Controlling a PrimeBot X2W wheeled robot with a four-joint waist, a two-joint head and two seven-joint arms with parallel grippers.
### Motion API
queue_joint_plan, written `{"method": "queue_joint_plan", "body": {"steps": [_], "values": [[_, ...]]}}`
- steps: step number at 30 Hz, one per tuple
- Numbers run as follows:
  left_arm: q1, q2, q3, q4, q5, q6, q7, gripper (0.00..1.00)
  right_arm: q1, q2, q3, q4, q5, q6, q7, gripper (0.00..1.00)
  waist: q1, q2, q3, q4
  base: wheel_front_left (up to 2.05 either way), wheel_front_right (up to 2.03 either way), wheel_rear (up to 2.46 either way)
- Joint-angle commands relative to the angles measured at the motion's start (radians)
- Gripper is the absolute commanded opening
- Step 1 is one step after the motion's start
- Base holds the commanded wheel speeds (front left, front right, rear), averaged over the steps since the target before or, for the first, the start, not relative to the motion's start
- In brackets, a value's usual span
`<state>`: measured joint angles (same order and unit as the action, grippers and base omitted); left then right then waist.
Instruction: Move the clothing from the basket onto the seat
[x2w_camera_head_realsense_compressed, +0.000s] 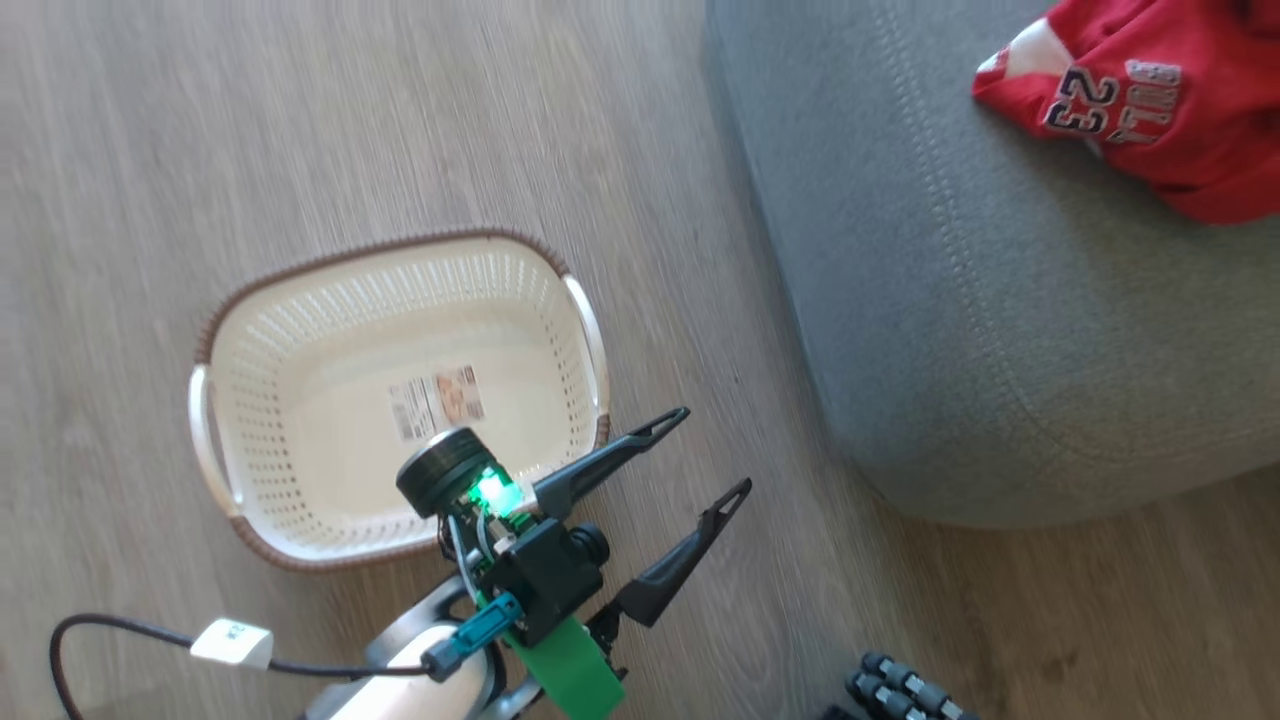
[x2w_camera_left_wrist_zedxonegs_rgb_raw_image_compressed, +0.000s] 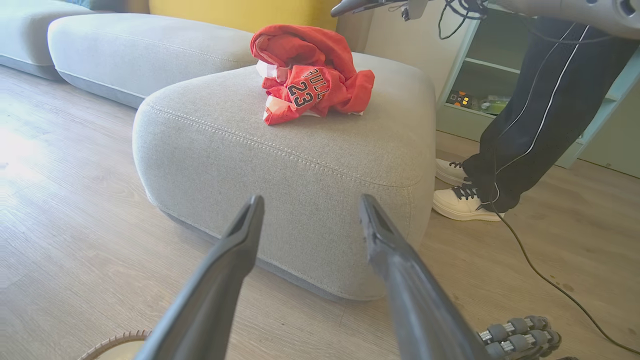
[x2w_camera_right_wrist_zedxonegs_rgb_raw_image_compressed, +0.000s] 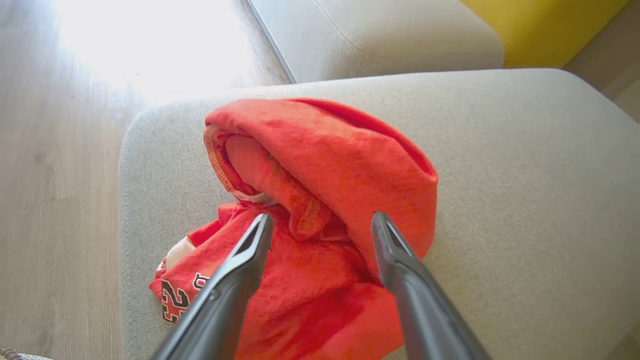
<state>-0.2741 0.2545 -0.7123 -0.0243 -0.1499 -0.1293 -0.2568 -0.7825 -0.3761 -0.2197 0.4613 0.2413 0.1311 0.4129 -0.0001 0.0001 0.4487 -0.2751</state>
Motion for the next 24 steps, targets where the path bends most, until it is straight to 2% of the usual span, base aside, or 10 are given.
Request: {"method": "queue_joint_plan", "body": {"steps": [1, 8, 13, 18, 24], "values": [[0.008, -0.014, 0.033, -0.027, 0.000, -0.001, -0.005, 1.00, 0.017, -0.040, 0.004, -0.058, 0.027, 0.000, 0.006, 1.00, 0.0001, -0.0001, -0.060, 0.007, 0.00, 0.00, 0.00], [0.052, -0.057, 0.075, 0.000, 0.005, -0.001, -0.005, 1.00, 0.096, -0.068, 0.031, -0.150, 0.109, 0.000, 0.000, 1.00, 0.0001, -0.0001, -0.148, 0.024, 0.00, 0.00, 0.00], [0.090, -0.098, 0.128, 0.014, 0.008, -0.001, -0.005, 1.00, 0.159, -0.072, 0.049, -0.214, 0.169, 0.000, -0.049, 1.00, 0.0001, -0.0001, -0.210, 0.046, 0.00, 0.00, 0.00], [0.112, -0.133, 0.229, 0.021, 0.006, -0.001, -0.005, 1.00, 0.246, -0.065, 0.118, -0.281, 0.202, 0.000, -0.119, 1.00, 0.0001, -0.0001, -0.246, 0.078, 0.00, 0.00, 0.00], [0.126, -0.161, 0.364, 0.020, 0.013, -0.001, -0.005, 1.00, 0.322, -0.052, 0.217, -0.344, 0.250, 0.000, -0.254, 1.00, 0.0001, -0.0001, -0.288, 0.129, 0.00, 0.00, 0.00]]}}
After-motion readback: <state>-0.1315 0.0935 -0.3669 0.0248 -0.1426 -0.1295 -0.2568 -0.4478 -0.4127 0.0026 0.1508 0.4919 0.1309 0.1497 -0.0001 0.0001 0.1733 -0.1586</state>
